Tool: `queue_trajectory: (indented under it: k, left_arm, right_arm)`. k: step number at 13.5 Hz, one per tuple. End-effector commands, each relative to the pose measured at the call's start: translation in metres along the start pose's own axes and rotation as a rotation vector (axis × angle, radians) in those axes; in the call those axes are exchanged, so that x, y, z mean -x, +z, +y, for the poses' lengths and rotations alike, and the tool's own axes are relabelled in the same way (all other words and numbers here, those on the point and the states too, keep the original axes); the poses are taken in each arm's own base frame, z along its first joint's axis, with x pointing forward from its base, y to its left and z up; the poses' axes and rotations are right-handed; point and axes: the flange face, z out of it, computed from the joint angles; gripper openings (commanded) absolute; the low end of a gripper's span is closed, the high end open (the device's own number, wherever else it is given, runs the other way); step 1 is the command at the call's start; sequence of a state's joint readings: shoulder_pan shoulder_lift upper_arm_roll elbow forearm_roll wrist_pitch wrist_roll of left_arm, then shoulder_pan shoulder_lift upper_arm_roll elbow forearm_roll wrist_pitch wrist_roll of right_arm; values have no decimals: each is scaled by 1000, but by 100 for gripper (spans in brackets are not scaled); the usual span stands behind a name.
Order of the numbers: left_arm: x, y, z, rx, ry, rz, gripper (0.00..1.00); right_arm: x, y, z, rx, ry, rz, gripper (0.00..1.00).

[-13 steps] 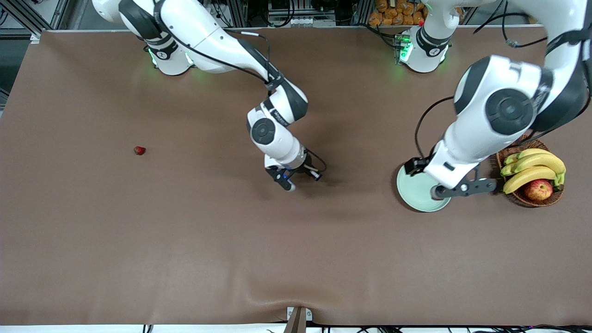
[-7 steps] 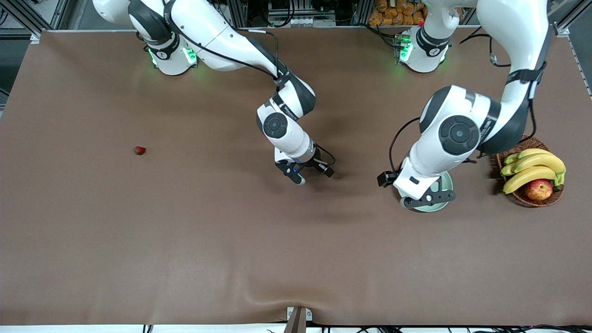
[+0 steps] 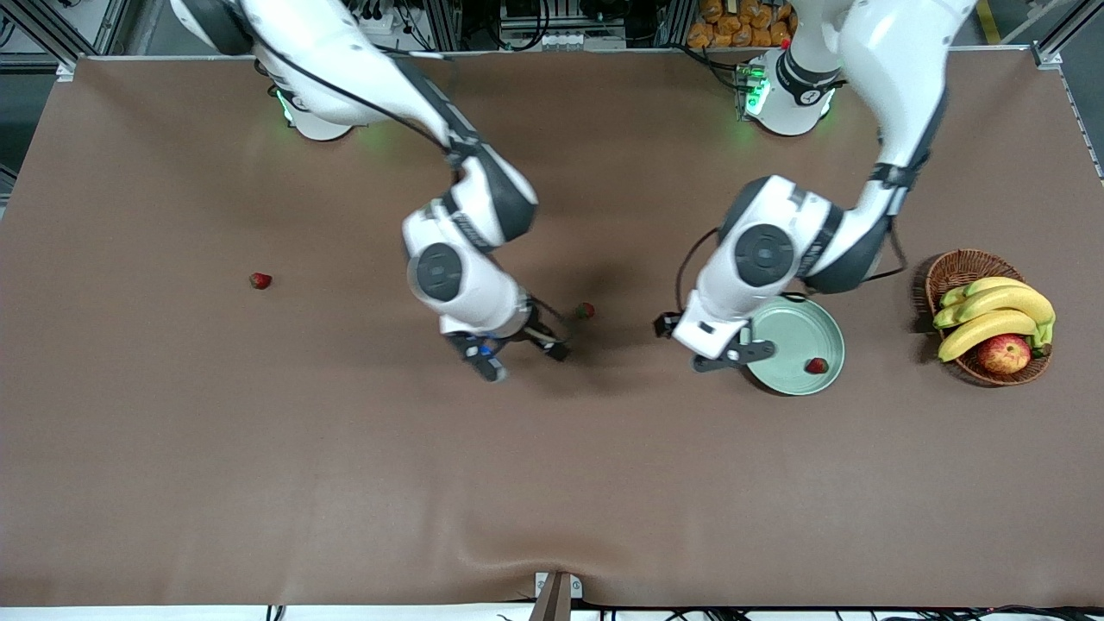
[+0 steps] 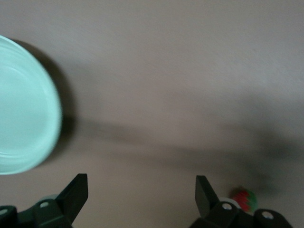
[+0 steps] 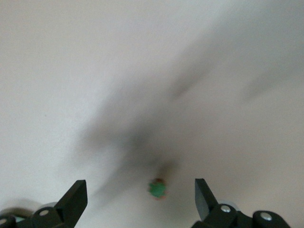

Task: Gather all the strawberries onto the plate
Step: 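Carry the strawberry with the right gripper while the left gripper approaches, then take the strawberry from the right gripper with the left gripper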

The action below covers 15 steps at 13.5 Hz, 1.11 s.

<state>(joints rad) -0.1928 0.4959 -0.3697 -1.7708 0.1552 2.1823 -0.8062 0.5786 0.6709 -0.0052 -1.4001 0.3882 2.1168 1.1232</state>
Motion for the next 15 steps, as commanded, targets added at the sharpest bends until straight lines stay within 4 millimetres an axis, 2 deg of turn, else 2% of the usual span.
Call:
queue_trajectory:
  k: [1, 3, 5, 6, 8, 10, 11, 12, 13, 15]
  left_arm:
    - [23, 30, 42, -10, 11, 32, 100]
    - [46, 53, 80, -30, 16, 49, 100]
    - [64, 71, 112, -46, 37, 77, 100]
    - [70, 77, 124, -47, 53, 87, 100]
    - [83, 85, 147, -43, 89, 96, 89]
    - [93, 96, 157, -55, 112, 100, 77]
    - [94, 102, 157, -72, 125, 110, 69]
    - [95, 110, 156, -88, 139, 118, 64]
    - [96, 120, 155, -100, 150, 119, 64]
    - [98, 123, 155, -104, 155, 118, 63]
  right_arm:
    - [-42, -77, 36, 53, -35, -44, 100]
    - [-73, -117, 63, 83, -69, -63, 100]
    - [-101, -145, 93, 131, -159, -45, 100]
    - [-106, -153, 104, 154, -181, -24, 100]
    - [-121, -160, 130, 211, -242, 15, 100]
    - [-140, -165, 165, 242, -312, 13, 100]
    - [-150, -167, 186, 255, -356, 15, 100]
    - [-163, -170, 213, 241, -403, 25, 100]
    - [-168, -166, 237, 225, -479, 39, 100]
    - [-189, -156, 281, 219, -547, 56, 100]
